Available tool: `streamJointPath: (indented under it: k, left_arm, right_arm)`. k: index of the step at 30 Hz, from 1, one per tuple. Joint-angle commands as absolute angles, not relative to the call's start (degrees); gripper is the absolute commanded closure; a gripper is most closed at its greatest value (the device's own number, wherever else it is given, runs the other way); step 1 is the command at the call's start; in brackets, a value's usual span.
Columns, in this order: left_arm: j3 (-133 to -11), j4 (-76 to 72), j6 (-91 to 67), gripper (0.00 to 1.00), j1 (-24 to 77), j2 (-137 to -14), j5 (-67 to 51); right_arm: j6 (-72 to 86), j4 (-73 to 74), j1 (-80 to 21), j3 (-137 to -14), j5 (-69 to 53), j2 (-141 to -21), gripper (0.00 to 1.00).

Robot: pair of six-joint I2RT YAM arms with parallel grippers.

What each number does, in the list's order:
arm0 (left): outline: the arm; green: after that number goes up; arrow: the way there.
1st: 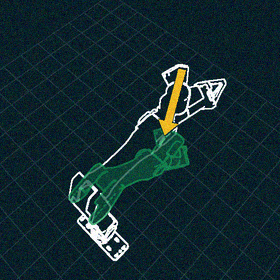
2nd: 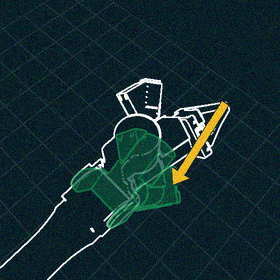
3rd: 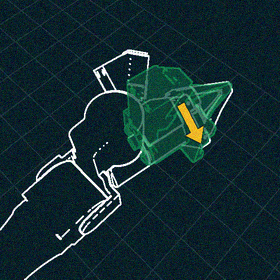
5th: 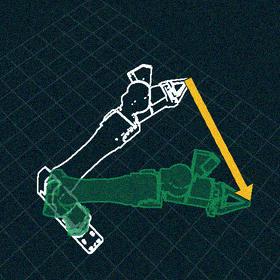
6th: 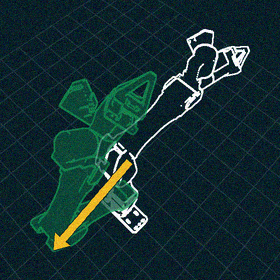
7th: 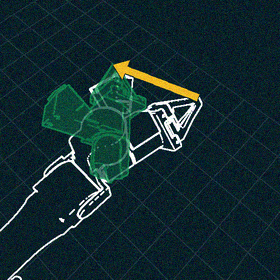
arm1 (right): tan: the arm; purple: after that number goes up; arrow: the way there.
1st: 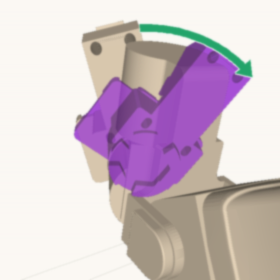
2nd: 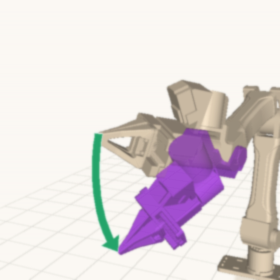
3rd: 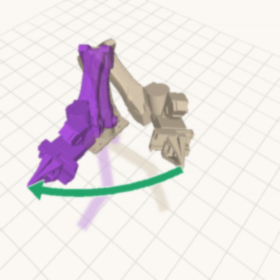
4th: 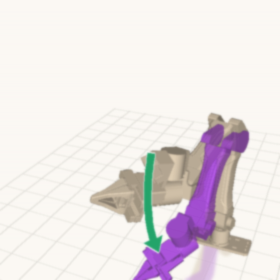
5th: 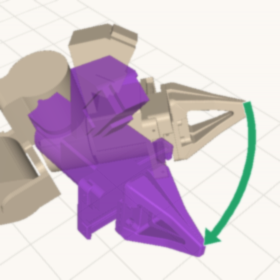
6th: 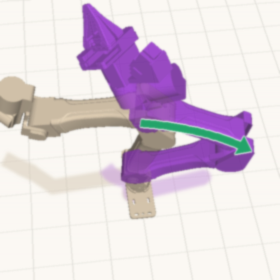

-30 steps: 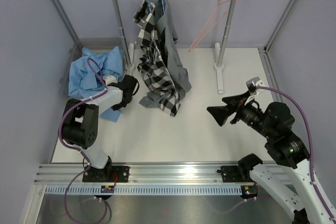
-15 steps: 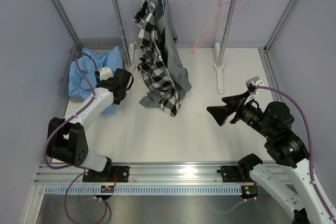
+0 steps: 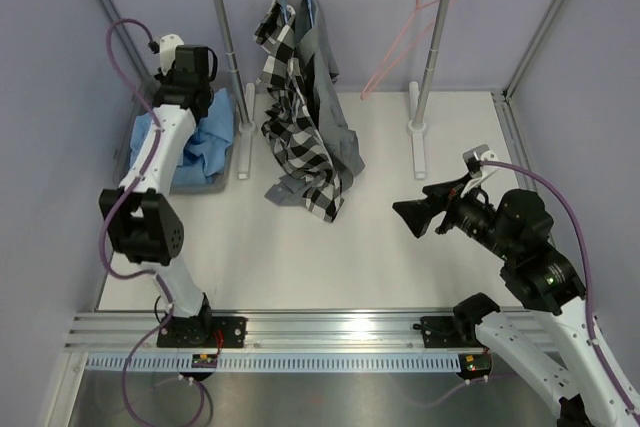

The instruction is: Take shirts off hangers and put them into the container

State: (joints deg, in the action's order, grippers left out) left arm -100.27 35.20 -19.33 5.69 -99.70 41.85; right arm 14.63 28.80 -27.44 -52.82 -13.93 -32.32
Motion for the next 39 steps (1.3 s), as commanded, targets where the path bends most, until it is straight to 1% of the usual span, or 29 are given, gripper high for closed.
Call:
streamJointPath:
  k: [1, 5, 8, 11, 17, 18, 21, 22, 24, 25, 27, 28, 31, 32, 34, 35, 36, 37, 38, 39]
  left_arm:
    - [-103.79, 29.37, -12.75, 1.00, 4.75, -109.21, 37.01]
    - [-105.11, 24.35, -14.23, 1.00, 2.38, -116.70, 33.41]
    - [-105.47, 24.52, -16.51, 1.00, 0.09, -122.58, 31.91]
    - [-105.29, 26.27, -19.23, 1.00, -2.63, -125.67, 30.16]
    - [-102.92, 26.19, -22.41, 0.92, -6.41, -122.26, 24.53]
    - [-102.92, 26.19, -22.33, 0.85, -6.59, -120.43, 24.17]
    - [-102.39, 26.19, -22.06, 0.68, -6.77, -116.73, 22.33]
    - [-102.22, 26.19, -22.23, 0.54, -6.68, -113.59, 21.54]
    - [-101.52, 26.45, -22.67, 0.38, -6.68, -109.97, 18.65]
    - [-101.17, 26.54, -22.94, 0.23, -6.77, -105.86, 17.85]
    - [-99.15, 26.54, -23.55, 0.11, -6.77, -101.36, 16.44]
    - [-98.53, 26.89, -23.55, 0.01, -6.59, -96.81, 15.91]
    - [-95.89, 28.81, -22.24, 0.01, -6.68, -90.28, 12.84]
    - [-95.19, 29.35, -21.45, 0.01, -6.68, -86.17, 10.13]
    - [-92.21, 31.02, -20.75, 0.01, -6.59, -82.20, 6.00]
    - [-90.54, 31.20, -19.96, 0.01, -6.68, -77.91, 1.63]
    - [-88.53, 31.29, -19.17, 0.01, -6.59, -75.70, -0.42]
    - [-83.63, 31.29, -18.29, 0.01, -6.68, -73.32, -2.70]
    - [-80.71, 31.29, -17.50, 0.01, -6.68, -70.86, -4.12]
    - [-77.81, 31.29, -16.62, 0.01, -6.68, -66.05, -4.65]
  right_arm:
    - [13.27, 29.35, -28.21, -54.76, -11.17, -33.74, 0.01]
    - [12.57, 31.02, -28.30, -56.16, -9.93, -35.50, 0.01]
    - [12.31, 32.07, -28.30, -56.86, -8.97, -36.65, 0.01]
    - [12.04, 32.43, -28.30, -57.22, -7.65, -37.61, 0.01]
    - [11.95, 33.05, -28.30, -58.09, -6.77, -38.58, 0.00]
    - [11.87, 33.13, -28.30, -58.18, -6.77, -38.58, 0.01]
    - [11.69, 33.40, -28.21, -58.97, -6.07, -38.58, 0.00]
    - [11.69, 33.49, -28.30, -59.32, -6.06, -38.67, 0.01]
    - [11.43, 33.75, -28.21, -60.81, -6.15, -39.46, 0.01]
    - [11.16, 33.84, -28.21, -61.43, -6.24, -39.90, 0.01]
    - [10.81, 34.63, -28.30, -64.33, -6.42, -41.21, 0.01]
    - [10.81, 35.06, -28.30, -65.47, -6.33, -42.96, 0.01]
    - [10.64, 35.07, -28.30, -70.56, -6.50, -47.89, 0.01]
    - [10.55, 34.98, -28.30, -73.80, -7.37, -49.55, 0.01]
    - [9.94, 34.89, -28.30, -77.41, -7.82, -55.17, 0.01]
    - [9.58, 35.24, -28.39, -81.96, -7.82, -57.54, 0.00]
    - [9.06, 35.94, -28.56, -84.52, -7.82, -62.70, 0.01]
    - [8.10, 36.56, -28.83, -87.33, -7.39, -65.10, 0.00]
    - [7.65, 37.69, -29.00, -92.84, -6.43, -67.74, 0.00]
    - [7.12, 38.49, -29.61, -95.77, -5.89, -72.90, 0.01]
